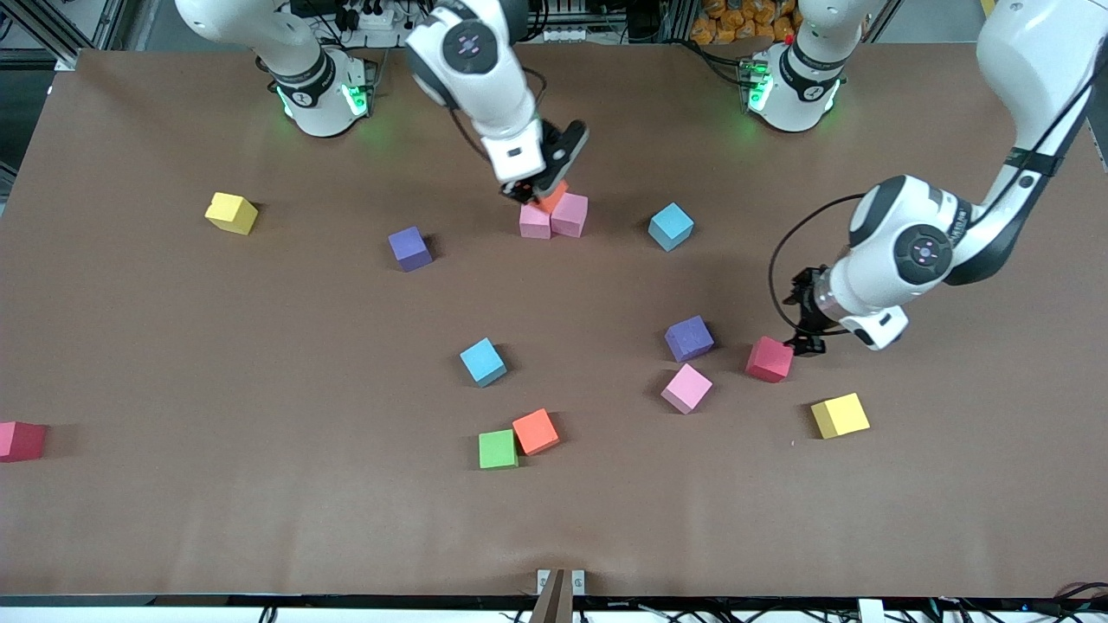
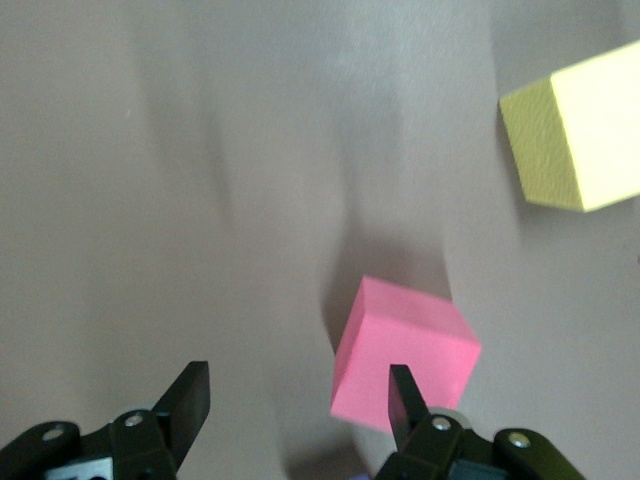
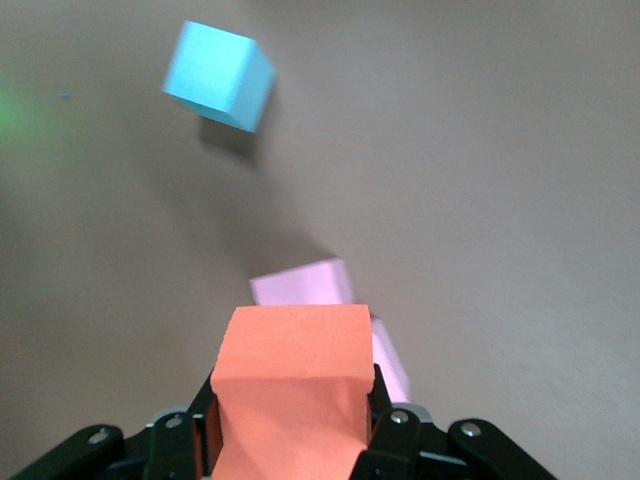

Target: Form number 2 with 11 blocks

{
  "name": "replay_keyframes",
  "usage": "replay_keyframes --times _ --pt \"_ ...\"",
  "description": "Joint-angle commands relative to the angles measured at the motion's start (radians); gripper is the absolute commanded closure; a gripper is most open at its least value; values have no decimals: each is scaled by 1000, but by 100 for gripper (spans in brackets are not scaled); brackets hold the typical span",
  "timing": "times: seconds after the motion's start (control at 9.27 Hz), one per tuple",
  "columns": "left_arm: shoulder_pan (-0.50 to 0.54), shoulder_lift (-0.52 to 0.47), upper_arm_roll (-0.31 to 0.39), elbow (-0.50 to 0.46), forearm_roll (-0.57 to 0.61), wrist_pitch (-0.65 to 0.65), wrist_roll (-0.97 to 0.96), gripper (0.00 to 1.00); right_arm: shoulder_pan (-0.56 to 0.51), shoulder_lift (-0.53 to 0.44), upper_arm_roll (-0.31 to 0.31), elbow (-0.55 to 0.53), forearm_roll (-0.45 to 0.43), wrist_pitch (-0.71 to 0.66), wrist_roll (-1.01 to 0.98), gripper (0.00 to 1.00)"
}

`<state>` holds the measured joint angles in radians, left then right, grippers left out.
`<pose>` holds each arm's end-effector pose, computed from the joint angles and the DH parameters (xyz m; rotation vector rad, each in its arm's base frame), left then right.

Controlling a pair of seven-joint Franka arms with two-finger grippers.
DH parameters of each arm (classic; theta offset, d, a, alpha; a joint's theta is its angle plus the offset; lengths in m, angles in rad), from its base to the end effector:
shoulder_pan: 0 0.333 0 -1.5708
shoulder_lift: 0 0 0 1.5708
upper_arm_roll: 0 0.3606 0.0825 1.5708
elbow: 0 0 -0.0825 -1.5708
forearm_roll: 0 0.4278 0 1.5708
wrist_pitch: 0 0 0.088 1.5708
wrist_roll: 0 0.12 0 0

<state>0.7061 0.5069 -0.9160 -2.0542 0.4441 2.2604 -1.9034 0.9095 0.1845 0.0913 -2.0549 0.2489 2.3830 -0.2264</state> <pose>0.6161 -0.0999 0.2671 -2.3493 -2.0616 0.1338 0.3421 0.5394 0.3667 -2.5065 -1.4612 -0.0817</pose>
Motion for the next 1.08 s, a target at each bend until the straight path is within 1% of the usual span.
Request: replay_keyframes --times 0.0,0.11,0.22,0.32,0.54,0.65,0.86,0.97 --pt "-16 88 12 58 105 -16 43 20 0 114 93 62 4 112 4 100" --pt "-17 116 12 86 142 -16 50 20 6 156 99 70 4 137 -4 100" --pt "-39 140 14 115 154 -16 69 20 14 192 116 97 -2 140 -19 100" --pt "-80 159 53 155 156 -16 99 20 14 211 119 110 -3 142 -75 100" --pt "-227 189 167 235 150 -16 95 20 14 216 119 117 -3 128 -202 100" --pt "-270 191 210 256 140 -15 95 20 14 217 119 127 -17 105 -249 100" --pt "-281 208 218 276 140 -15 98 20 15 236 119 144 -88 50 -281 100" --pt "-281 212 218 273 140 -15 104 20 15 237 119 145 -91 18 -280 100"
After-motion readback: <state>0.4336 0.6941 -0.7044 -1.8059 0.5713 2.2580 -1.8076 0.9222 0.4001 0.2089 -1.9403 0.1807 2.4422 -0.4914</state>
